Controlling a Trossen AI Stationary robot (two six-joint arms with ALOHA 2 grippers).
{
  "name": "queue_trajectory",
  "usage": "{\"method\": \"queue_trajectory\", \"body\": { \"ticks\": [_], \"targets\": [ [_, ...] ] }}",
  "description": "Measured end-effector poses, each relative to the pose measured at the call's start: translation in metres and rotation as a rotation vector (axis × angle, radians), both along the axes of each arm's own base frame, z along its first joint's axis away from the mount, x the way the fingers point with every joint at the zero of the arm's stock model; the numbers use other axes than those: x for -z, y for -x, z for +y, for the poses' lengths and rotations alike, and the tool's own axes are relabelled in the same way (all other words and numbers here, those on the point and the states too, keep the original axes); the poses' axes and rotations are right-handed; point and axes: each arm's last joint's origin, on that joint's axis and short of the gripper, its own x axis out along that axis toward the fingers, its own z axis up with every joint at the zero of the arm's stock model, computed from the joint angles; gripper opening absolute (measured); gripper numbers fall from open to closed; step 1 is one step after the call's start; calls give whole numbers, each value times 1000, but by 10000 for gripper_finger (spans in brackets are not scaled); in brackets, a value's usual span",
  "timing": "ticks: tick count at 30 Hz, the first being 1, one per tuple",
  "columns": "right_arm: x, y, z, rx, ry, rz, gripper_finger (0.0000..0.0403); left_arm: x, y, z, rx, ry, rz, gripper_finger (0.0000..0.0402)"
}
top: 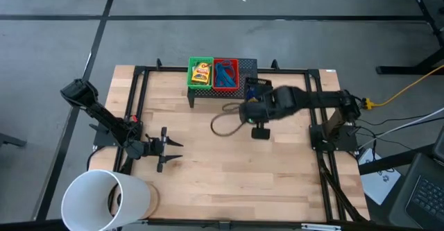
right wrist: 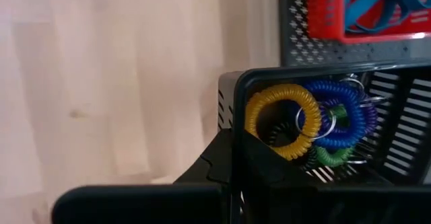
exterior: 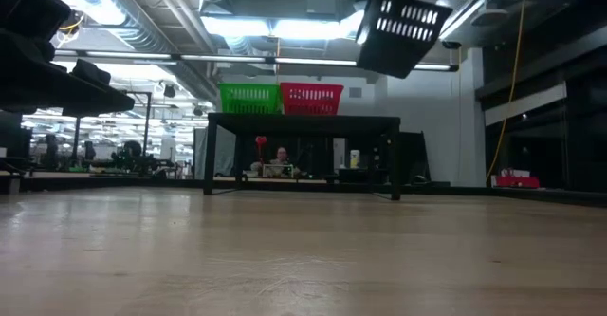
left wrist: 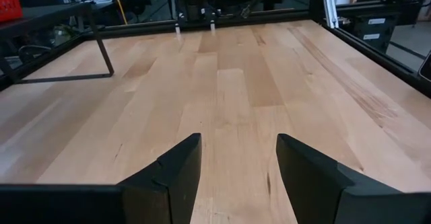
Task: Pick & Place Office Desk Supplies
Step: Put the black bin on the shelf
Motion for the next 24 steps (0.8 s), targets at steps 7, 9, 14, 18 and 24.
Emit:
{"method": "queue_trajectory", "body": {
  "ticks": [7,9,14,18,24],
  "targets": [
    [0,-2,-40,32,6,34,10,0,0,0,0,-1,0,191],
    [1,-2,-50,45,-10,40,10,0,0,0,0,0,0,191],
    [15,-3,-72,76,-5,96,10,0,0,0,-1,-1,0,191],
    [31,-5,-91,78,40,131,10,0,0,0,-1,-2,0,191],
    [51,-10,-113,57,53,132,10,0,0,0,-1,-3,0,191]
  ]
}}
